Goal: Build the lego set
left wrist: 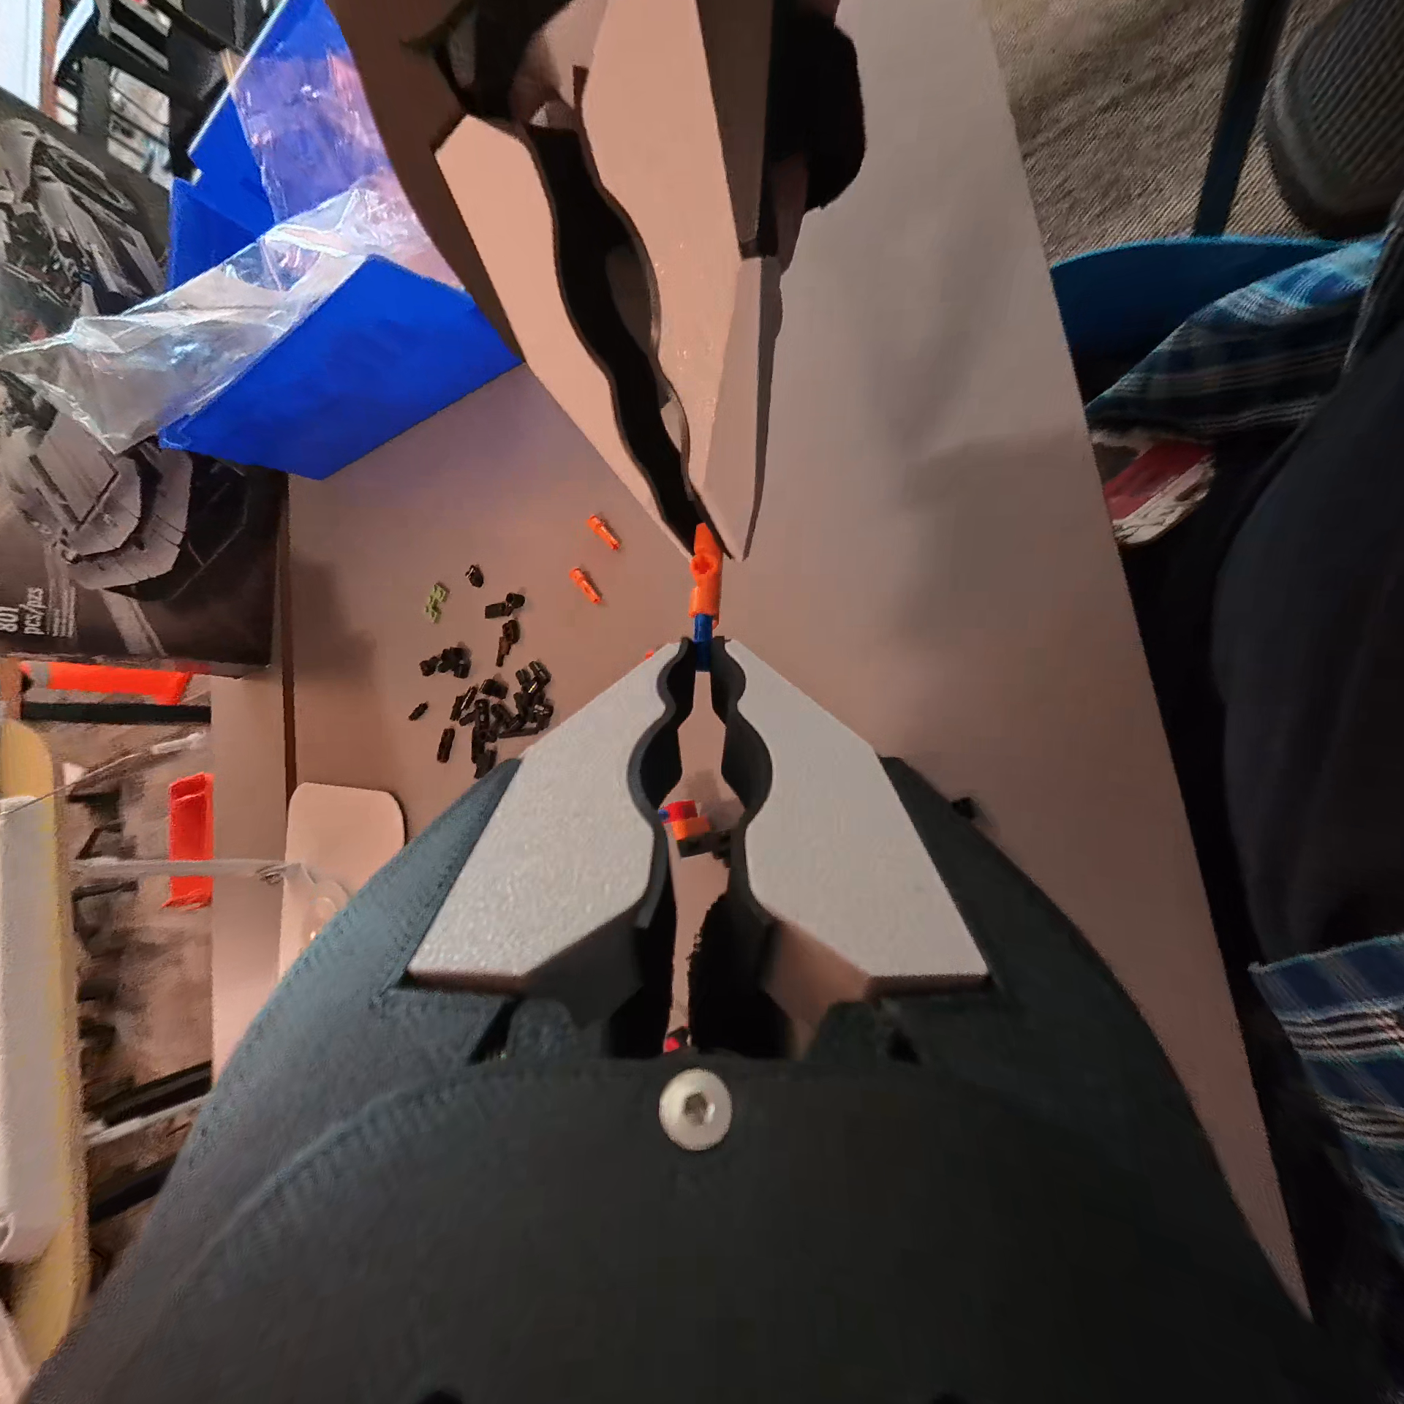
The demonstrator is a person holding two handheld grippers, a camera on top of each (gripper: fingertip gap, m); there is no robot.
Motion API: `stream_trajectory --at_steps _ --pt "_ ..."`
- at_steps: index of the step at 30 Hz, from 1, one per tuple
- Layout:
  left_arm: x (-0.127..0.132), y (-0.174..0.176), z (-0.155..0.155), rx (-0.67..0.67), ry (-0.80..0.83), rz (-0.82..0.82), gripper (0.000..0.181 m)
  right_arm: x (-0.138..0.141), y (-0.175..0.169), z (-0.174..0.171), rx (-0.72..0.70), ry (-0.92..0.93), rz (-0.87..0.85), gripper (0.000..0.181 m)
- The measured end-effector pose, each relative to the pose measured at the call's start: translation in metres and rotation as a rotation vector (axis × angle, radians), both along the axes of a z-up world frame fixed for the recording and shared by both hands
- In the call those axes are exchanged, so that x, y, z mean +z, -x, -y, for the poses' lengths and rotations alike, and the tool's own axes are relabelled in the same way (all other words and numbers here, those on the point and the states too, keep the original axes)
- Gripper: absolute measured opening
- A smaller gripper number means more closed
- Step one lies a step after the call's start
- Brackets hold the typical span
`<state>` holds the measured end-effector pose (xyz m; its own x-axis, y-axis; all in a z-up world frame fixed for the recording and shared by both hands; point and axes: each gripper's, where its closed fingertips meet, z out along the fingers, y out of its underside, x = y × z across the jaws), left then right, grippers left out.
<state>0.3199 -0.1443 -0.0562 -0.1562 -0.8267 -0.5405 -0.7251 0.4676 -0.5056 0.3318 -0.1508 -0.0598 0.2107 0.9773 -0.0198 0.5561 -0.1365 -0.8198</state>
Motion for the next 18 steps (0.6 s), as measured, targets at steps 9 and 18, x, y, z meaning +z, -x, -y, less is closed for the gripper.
stream_trajectory --at_steps 9,18 --pt "-0.029 0.0 -0.006 0.059 -0.078 -0.14 0.001 -0.028 0.0 -0.004 -0.055 0.048 0.14 0.003" --pt "-0.054 -0.009 0.002 0.023 -0.034 -0.166 0.001 -0.05 -0.008 0.003 -0.03 0.125 0.012 0.003"
